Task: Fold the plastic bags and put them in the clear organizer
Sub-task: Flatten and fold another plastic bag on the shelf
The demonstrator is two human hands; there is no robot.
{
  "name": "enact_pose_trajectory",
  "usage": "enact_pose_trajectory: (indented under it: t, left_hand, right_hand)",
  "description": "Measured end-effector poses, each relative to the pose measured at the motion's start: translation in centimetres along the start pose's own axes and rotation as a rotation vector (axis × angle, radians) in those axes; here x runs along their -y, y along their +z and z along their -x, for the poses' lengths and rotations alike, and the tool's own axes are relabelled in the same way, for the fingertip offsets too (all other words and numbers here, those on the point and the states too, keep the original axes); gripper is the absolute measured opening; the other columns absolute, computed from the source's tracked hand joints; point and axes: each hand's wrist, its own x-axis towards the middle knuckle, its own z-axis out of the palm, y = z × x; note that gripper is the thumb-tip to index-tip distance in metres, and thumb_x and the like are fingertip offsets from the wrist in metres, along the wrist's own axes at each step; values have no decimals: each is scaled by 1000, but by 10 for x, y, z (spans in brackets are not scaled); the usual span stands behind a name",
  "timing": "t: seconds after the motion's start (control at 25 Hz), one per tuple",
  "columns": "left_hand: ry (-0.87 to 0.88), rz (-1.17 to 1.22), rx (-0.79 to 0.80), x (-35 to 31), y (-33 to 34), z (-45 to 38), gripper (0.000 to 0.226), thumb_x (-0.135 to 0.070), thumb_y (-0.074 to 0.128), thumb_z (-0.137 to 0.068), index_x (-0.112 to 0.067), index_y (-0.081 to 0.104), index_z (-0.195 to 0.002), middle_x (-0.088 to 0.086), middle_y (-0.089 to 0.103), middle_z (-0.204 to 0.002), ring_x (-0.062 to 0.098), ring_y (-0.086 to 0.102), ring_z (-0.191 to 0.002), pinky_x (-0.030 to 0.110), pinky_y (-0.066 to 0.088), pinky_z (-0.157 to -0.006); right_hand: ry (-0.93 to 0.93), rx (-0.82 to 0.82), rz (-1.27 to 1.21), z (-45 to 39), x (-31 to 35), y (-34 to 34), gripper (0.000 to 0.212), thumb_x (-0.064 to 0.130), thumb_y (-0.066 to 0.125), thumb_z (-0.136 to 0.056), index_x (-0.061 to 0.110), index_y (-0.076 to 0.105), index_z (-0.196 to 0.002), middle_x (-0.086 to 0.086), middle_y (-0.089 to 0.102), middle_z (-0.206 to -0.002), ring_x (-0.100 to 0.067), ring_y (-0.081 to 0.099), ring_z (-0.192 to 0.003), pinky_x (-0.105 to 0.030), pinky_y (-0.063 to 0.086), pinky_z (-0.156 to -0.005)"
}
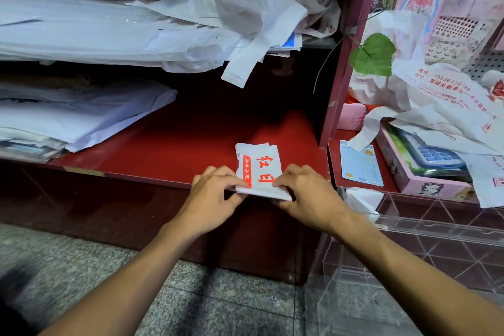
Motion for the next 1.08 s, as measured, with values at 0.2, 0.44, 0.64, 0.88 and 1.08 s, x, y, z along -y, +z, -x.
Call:
enact_pose_trajectory:
  t: [0.2, 0.44, 0.64, 0.88, 1.08]
  left_hand:
    - [-213, 292, -42, -3, -1, -5, 25, -42, 60, -75, -20, 70, -74, -5, 59, -63, 9, 48, -62, 30, 40, -65]
    - [-374, 211, -46, -15, 6, -11, 41, -47, 58, -83, -12, 62, -62, -3, 52, -55, 18, 46, -58, 34, 37, -67]
    - [-279, -22, -72, -26, 4, -8, 33, -41, 72, -83, -32, 62, -113, -15, 58, -109, 14, 49, -104, 34, 33, -86]
    - [75, -219, 187, -20, 3, -3, 55, -34, 75, -81, -32, 56, -133, -20, 49, -138, 12, 37, -122, 28, 20, -86]
    - [119, -159, 132, -8, -1, -1, 62, -37, 79, -69, -36, 58, -127, -14, 43, -134, 14, 34, -126, 29, 21, -91]
  right_hand:
    - [252, -130, -514, -5, -6, 3, 39, 46, 62, -91, 8, 71, -82, -3, 57, -72, -12, 48, -69, -34, 42, -67]
    - [459, -206, -513, -12, 1, 1, 13, 25, 68, -84, 24, 64, -96, 7, 64, -67, -11, 58, -66, -27, 42, -64]
    - [458, -160, -446, -11, 2, 0, 33, 15, 69, -78, 27, 57, -107, 9, 65, -80, -15, 62, -77, -27, 42, -64]
    - [233, -129, -197, -5, -1, 8, 27, 21, 58, -91, 19, 69, -115, 4, 55, -128, -23, 52, -106, -31, 44, -88]
    - [56, 51, -59, 5, -6, -2, 51, 53, 65, -85, 26, 57, -128, 12, 51, -133, -18, 43, -103, -39, 43, -93]
